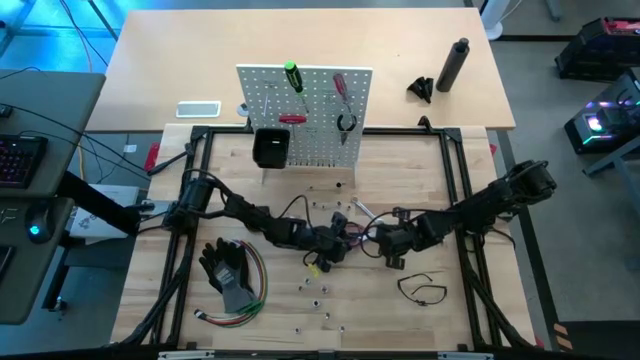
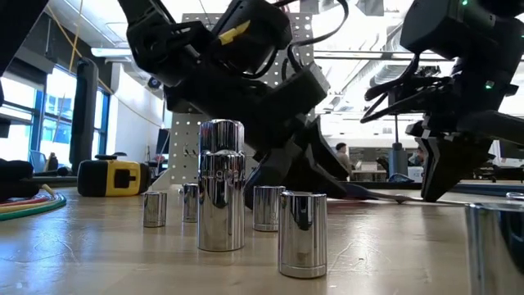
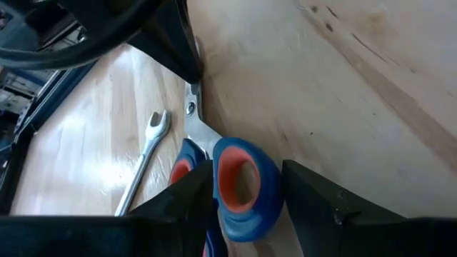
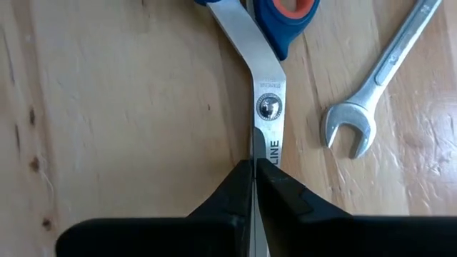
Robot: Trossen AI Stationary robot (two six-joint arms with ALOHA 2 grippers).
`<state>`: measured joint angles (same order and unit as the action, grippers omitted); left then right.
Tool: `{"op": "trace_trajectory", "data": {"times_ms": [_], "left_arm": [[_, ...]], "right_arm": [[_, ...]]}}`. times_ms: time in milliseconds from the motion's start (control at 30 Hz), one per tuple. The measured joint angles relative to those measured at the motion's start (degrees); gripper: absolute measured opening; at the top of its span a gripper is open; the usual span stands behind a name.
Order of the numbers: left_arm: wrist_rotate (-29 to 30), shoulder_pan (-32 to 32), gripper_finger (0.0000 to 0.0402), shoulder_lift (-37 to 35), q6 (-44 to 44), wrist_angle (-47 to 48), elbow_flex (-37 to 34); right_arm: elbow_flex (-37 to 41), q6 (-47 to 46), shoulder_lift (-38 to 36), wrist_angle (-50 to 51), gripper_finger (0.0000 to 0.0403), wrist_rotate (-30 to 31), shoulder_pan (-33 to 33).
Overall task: Hang tools onto peg board
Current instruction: Hang the blue scissors on the white peg board
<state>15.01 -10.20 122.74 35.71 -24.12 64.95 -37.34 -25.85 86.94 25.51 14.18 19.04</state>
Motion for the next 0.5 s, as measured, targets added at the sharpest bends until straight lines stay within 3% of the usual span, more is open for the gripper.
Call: {"op": "trace_trajectory", "data": {"times_ms": [267, 500], "left_arm": [[0.42, 0.00, 0.0161, -0.02, 1.83, 3.75, 1.07], [6.28, 0.58, 0.0158, -0.02, 4.70, 5.24, 1.07]], "right_arm": [[0.00, 0.46, 0.02, -2.36, 0.0013, -1.10, -1.11], [0.02, 0.64, 0.04, -3.60, 0.0013, -1.21, -1.51]]}}
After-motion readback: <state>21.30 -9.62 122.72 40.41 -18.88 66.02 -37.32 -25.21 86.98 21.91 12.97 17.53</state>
